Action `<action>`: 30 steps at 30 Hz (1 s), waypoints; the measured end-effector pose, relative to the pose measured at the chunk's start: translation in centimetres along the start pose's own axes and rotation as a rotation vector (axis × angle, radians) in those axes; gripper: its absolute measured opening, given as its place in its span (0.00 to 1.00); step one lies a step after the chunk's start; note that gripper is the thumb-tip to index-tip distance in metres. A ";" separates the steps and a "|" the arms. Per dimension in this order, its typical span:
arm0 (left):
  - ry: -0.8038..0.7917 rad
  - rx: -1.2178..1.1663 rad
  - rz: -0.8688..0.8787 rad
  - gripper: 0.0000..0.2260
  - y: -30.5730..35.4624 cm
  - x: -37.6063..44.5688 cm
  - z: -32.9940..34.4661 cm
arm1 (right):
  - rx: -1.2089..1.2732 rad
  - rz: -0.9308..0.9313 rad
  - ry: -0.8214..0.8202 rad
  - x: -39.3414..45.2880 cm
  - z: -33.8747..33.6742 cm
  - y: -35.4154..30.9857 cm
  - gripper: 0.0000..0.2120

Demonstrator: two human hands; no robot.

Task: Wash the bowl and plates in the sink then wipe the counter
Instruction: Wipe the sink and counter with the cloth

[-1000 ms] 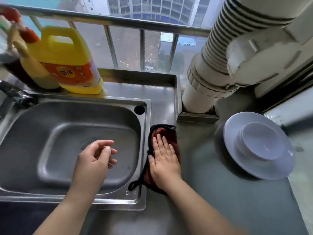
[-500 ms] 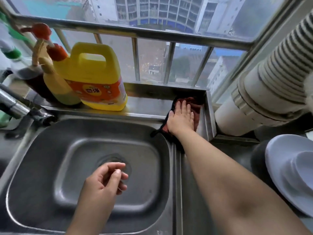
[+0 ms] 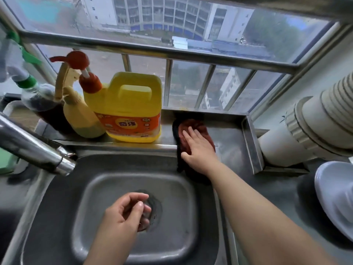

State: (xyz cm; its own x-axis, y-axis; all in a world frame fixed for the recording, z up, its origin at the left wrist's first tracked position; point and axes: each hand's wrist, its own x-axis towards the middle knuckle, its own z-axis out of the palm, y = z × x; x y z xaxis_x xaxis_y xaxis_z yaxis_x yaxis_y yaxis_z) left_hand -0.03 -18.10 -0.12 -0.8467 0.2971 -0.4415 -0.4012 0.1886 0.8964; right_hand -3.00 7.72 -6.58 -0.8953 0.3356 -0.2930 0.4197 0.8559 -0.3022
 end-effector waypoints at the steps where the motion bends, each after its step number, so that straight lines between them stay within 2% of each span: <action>1: -0.005 0.002 -0.005 0.13 0.0 0.2 0.0 | -0.030 0.003 0.015 0.1 0.3 -0.6 0.35; 4: -0.032 0.028 -0.028 0.13 -0.3 0.5 0.4 | -0.067 -0.149 -0.016 0.9 1.2 -3.5 0.37; 6: -0.058 0.067 -0.030 0.12 -0.5 0.5 0.9 | -0.016 -0.225 0.068 0.6 1.8 -3.4 0.36; 8: -0.071 0.103 -0.028 0.12 -0.7 0.4 1.3 | 0.032 -0.275 0.283 -0.4 2.3 -2.1 0.28; 10: -0.068 0.122 -0.036 0.12 -0.8 0.1 1.9 | 0.019 -0.252 0.417 -2.1 2.0 -0.5 0.15; 14: -0.075 0.142 -0.072 0.11 -0.7 -0.6 3.2 | 0.009 -0.133 0.340 -4.4 -1.8 2.2 0.04; 16: -0.085 0.144 -0.085 0.10 -0.4 -1.0 3.9 | -0.008 -0.096 0.416 -4.6 -4.9 3.9 0.07; 19: -0.097 0.125 -0.081 0.10 0.4 -1.5 4.8 | -0.061 -0.060 0.663 -4.1 -9.3 5.2 0.09; 20: -0.099 0.127 -0.071 0.10 0.5 -1.6 5.1 | -0.039 -0.048 0.699 -4.1 -10.2 5.2 0.11; 21: -0.100 0.133 -0.062 0.10 0.6 -1.7 5.2 | -0.011 -0.033 0.665 -4.1 -10.4 5.2 0.15; 22: -0.101 0.139 -0.057 0.10 0.5 -1.9 5.3 | 0.008 -0.003 0.554 -4.0 -10.0 5.2 0.18; 25: -0.094 0.140 -0.070 0.10 0.0 -2.1 5.3 | 0.073 0.063 0.126 -4.5 -5.8 5.9 0.21; 26: -0.087 0.142 -0.074 0.10 -0.2 -2.2 5.1 | 0.134 0.080 0.084 -4.8 -4.6 6.1 0.23; 28: -0.064 0.147 -0.067 0.11 -0.7 -2.1 4.6 | 0.262 0.143 0.146 -4.5 -3.1 6.3 0.31; 30: -0.037 0.157 -0.062 0.11 -1.1 -2.1 4.0 | 0.287 0.224 0.182 -3.0 -2.9 5.8 0.34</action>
State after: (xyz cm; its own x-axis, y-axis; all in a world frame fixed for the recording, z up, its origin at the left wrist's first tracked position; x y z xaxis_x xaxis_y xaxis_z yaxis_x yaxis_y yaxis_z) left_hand 3.55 -15.22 -0.39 -0.8070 0.3143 -0.4999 -0.3908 0.3504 0.8512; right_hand 1.68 12.81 -4.87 -0.7777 0.5879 -0.2226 0.6093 0.6175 -0.4975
